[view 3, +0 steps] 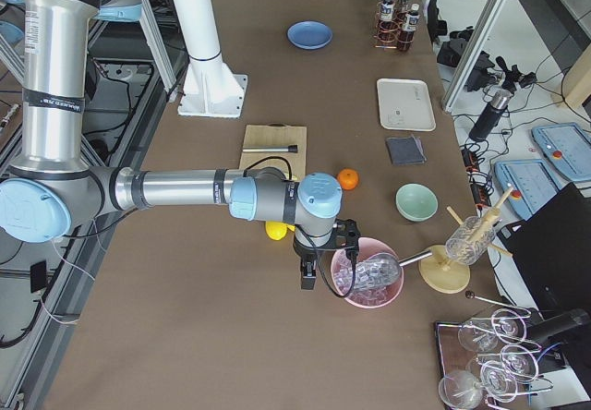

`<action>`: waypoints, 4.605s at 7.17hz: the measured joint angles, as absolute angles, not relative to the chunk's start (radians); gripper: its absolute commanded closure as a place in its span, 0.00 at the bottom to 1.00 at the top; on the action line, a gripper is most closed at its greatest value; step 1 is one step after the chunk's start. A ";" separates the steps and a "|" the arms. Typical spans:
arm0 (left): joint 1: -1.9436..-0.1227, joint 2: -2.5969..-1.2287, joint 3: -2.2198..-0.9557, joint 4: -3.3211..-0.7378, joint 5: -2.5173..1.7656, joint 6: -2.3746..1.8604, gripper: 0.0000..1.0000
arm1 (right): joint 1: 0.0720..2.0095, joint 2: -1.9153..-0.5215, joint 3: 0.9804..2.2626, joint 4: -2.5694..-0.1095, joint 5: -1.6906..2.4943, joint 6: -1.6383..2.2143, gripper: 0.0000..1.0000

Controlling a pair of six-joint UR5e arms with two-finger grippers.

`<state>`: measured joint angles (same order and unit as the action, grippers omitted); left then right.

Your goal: Pick orange to plate

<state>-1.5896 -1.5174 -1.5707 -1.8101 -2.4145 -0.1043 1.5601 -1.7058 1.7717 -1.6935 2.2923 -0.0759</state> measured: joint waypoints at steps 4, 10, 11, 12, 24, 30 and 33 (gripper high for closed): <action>-1.583 -1.498 -1.584 -1.822 -2.431 -0.103 0.02 | 1.560 -1.705 1.773 -1.694 2.293 -0.076 0.00; -1.584 -1.493 -1.636 -1.830 -2.435 -0.103 0.02 | 1.559 -1.699 1.775 -1.692 2.296 -0.078 0.00; -1.584 -1.494 -1.650 -1.831 -2.435 -0.104 0.02 | 1.559 -1.698 1.775 -1.686 2.296 -0.079 0.00; -1.584 -1.499 -1.660 -1.832 -2.435 -0.105 0.02 | 1.559 -1.697 1.773 -1.671 2.297 -0.078 0.00; -1.466 -1.610 -1.553 -2.321 -2.635 -0.460 0.02 | 1.481 -1.461 1.813 -1.645 2.357 0.035 0.00; -0.970 -1.473 -1.571 -2.563 -2.184 -0.800 0.03 | 1.228 -1.428 1.906 -1.645 2.182 0.394 0.00; -0.785 -1.403 -1.570 -2.743 -2.091 -0.944 0.54 | 1.206 -1.432 1.944 -1.644 2.181 0.439 0.00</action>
